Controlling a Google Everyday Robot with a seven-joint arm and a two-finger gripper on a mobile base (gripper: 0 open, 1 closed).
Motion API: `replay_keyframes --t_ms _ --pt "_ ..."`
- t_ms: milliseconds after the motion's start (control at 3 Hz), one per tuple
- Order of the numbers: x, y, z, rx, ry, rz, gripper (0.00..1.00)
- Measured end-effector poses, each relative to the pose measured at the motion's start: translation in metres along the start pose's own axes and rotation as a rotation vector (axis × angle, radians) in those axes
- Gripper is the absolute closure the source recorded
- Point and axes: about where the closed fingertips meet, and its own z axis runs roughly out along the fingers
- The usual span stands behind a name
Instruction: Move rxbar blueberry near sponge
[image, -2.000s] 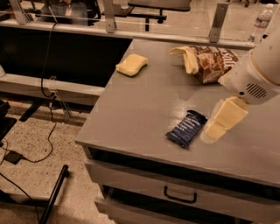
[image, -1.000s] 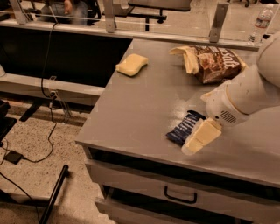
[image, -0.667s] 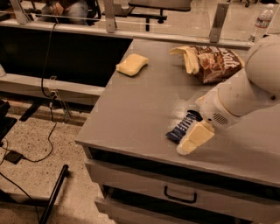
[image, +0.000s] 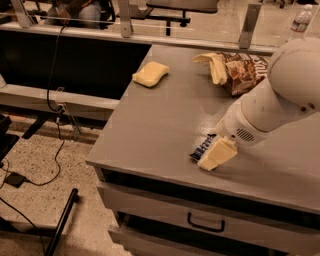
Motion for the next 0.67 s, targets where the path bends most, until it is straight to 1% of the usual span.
replay_keyframes --t_ms 333,667 --pt "-0.0020 -0.0006 -0.0041 0.000 0.000 0.000 0.88" --pt "-0.0025 -0.0002 -0.0044 0.000 0.000 -0.001 1.00"
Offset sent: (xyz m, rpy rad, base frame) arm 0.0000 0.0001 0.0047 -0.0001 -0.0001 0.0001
